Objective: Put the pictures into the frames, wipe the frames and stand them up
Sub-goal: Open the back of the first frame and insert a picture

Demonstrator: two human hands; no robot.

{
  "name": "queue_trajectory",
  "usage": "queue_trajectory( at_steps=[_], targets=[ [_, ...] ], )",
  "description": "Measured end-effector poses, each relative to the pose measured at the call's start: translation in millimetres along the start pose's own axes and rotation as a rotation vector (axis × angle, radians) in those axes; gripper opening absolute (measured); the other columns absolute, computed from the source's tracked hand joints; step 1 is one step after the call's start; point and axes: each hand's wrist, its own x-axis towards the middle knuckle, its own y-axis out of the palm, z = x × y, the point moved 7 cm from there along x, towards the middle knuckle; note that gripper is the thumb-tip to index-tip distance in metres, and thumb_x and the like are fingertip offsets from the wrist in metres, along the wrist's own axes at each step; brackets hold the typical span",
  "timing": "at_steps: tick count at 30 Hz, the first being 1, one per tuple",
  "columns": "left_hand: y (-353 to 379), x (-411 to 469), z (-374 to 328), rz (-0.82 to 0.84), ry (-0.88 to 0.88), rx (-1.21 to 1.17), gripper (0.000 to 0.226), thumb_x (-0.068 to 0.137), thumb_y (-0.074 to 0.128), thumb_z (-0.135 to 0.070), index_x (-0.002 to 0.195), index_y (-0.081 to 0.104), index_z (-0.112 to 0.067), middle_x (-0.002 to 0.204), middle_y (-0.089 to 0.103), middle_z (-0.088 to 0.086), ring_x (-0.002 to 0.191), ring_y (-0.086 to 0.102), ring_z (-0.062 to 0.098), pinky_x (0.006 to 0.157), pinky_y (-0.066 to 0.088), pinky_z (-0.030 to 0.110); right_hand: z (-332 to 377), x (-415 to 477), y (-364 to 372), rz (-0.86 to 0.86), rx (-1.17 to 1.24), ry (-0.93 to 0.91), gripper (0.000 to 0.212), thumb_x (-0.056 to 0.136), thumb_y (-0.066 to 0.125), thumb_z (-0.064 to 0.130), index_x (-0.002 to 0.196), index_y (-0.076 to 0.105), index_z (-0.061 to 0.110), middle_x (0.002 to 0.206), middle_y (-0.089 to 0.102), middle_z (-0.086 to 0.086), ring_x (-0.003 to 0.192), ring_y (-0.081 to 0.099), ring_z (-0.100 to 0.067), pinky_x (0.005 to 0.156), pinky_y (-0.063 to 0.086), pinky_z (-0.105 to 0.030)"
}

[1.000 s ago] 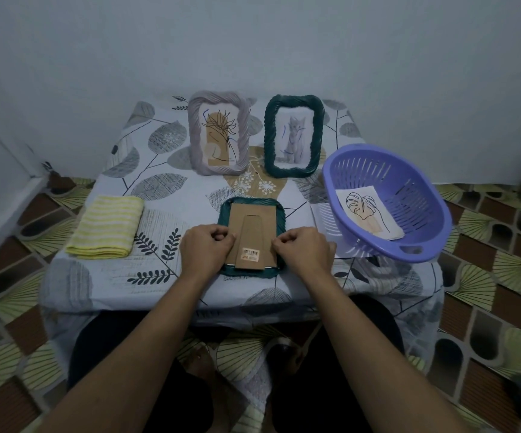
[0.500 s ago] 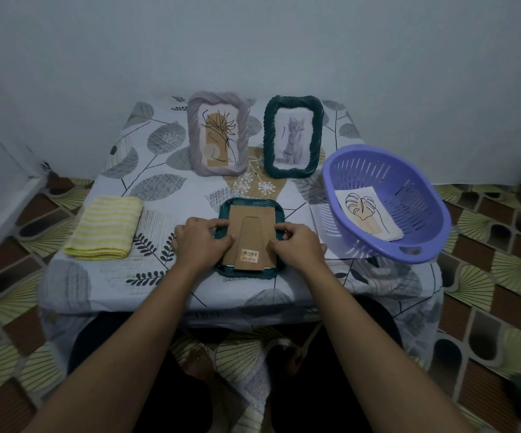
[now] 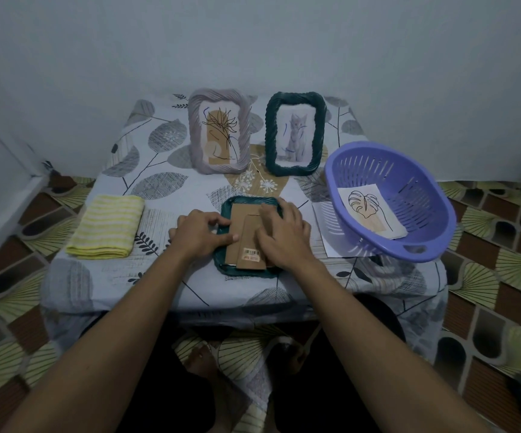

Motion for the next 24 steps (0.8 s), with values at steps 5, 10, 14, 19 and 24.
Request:
queue_trajectory(
  at_steps=[5,10,14,19,24],
  targets=[
    [0.8,5.0,1.2,0.032,0.069,0.011,0.061,0.055,0.076,-0.078,0.104,0.073,-0.043,0.122,0.062,-0.003,0.121,0.051,0.029,0.103,0.039,0.051,-5.7,7.7,20.4,0.139,-0.168,-0.033,0.057,0.105,0.022,0.049,0.158,0.016,0.032,0.168,0.000,0.003,0.153,-0.005,-0.020,0.118,0.009,-0.050],
    [-0.5,12.4,3.5,0.080,0.150,0.024,0.056,0.044,0.066,-0.087,0.087,0.067,-0.052,0.110,0.054,-0.006,0.117,0.048,0.027,0.103,0.039,0.052,-7.5,8.6,24.5,0.129,-0.215,-0.030,0.058,0.104,0.019,0.050,0.159,0.014,0.031,0.168,0.004,0.004,0.153,-0.006,-0.020,0.118,0.011,-0.051],
    [-5.0,23.1,0.5,0.063,0.175,0.032,0.022,0.067,0.071,-0.073,0.073,0.067,-0.052,0.101,0.050,-0.010,0.116,0.047,0.026,0.102,0.040,0.052,-7.1,8.9,25.8,0.110,-0.243,-0.033,0.059,0.103,0.020,0.049,0.159,0.015,0.029,0.168,0.005,0.004,0.154,-0.005,-0.020,0.117,0.012,-0.050],
    [-6.9,39.6,-11.9,-0.119,0.171,-0.012,0.007,0.081,0.075,-0.048,0.080,0.069,-0.044,0.114,0.059,0.006,0.117,0.050,0.033,0.101,0.043,0.053,-6.8,9.2,27.0,0.118,-0.256,-0.027,0.059,0.104,0.019,0.048,0.159,0.015,0.028,0.168,0.004,0.005,0.154,-0.006,-0.019,0.117,0.012,-0.050],
    [-2.5,49.6,-19.4,-0.199,0.161,0.041,0.032,0.087,0.070,-0.046,0.117,0.072,-0.036,0.122,0.064,0.007,0.119,0.053,0.033,0.099,0.043,0.051,-6.6,8.8,28.1,0.116,-0.255,-0.025,0.059,0.103,0.019,0.047,0.159,0.013,0.029,0.168,0.003,0.006,0.154,-0.007,-0.020,0.118,0.010,-0.051]
  ],
)
